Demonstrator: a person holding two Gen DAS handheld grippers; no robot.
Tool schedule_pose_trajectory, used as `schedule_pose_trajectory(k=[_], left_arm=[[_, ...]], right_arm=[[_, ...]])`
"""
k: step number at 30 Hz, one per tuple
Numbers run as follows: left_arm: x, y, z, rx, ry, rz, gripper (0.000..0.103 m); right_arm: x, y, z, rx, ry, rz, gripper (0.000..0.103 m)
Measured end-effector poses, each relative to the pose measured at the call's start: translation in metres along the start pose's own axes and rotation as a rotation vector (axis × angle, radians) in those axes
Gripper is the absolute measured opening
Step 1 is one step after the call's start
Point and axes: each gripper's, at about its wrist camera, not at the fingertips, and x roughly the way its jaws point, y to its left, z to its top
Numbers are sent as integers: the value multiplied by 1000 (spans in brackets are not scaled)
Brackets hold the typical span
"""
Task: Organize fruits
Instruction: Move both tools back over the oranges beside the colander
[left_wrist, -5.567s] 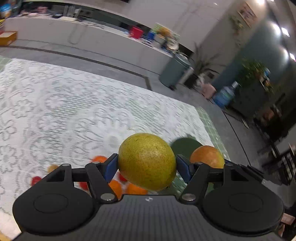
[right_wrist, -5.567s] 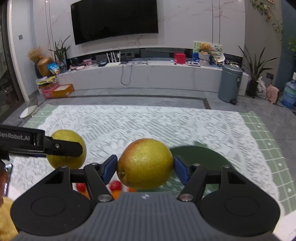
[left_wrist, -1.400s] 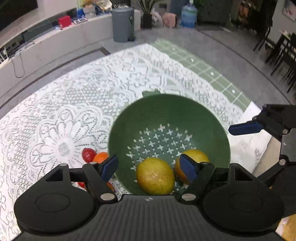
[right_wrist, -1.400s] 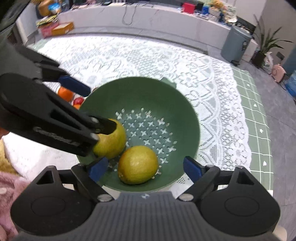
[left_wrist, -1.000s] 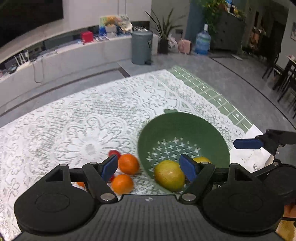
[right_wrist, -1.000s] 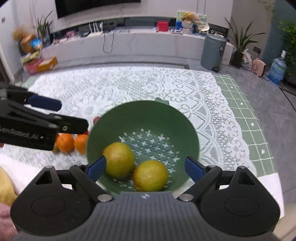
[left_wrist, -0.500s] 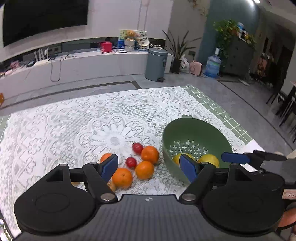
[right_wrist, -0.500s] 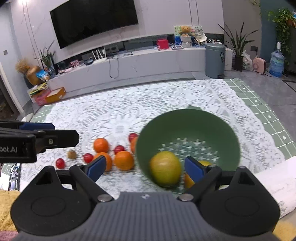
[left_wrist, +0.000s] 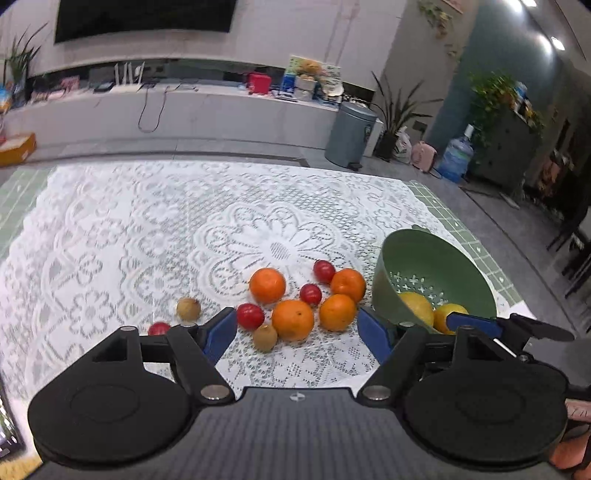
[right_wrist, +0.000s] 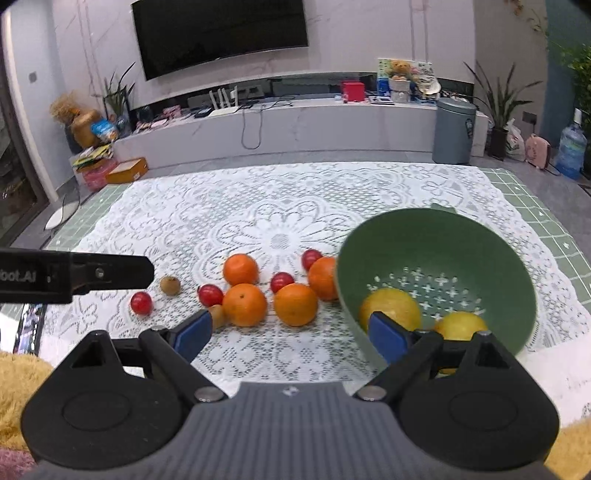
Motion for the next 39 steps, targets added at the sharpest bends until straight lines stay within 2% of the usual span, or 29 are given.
schedule_pose_trajectory(k=[7, 12, 16, 18, 19, 23, 27, 30, 39], left_arm=[[9, 25, -8, -91, 12, -7, 83], [20, 35, -11, -121, 51, 2, 80], [30, 39, -11, -126, 64, 3, 76], [36, 40, -11, -124, 73, -6, 75], [38, 39, -12, -118, 75, -14, 75], [47, 33, -12, -77, 77, -32, 73], [62, 25, -11, -45, 98, -47, 67], [75, 20, -11, -19, 125, -56, 62], [104, 16, -7, 42, 176, -75, 61]], right_arm=[[16, 25, -1, -117, 7, 7, 84], [29, 40, -3, -200, 21, -3, 70], [40, 47, -4, -242, 27, 5, 67], [47, 50, -5, -262, 35, -4, 56], [51, 51, -5, -274, 40, -16, 55], [66, 55, -10, -363, 47, -100, 54], [79, 57, -14, -476, 48, -169, 53], [88, 56, -14, -520, 49, -187, 53], [107, 56, -22, -697, 46, -223, 51]])
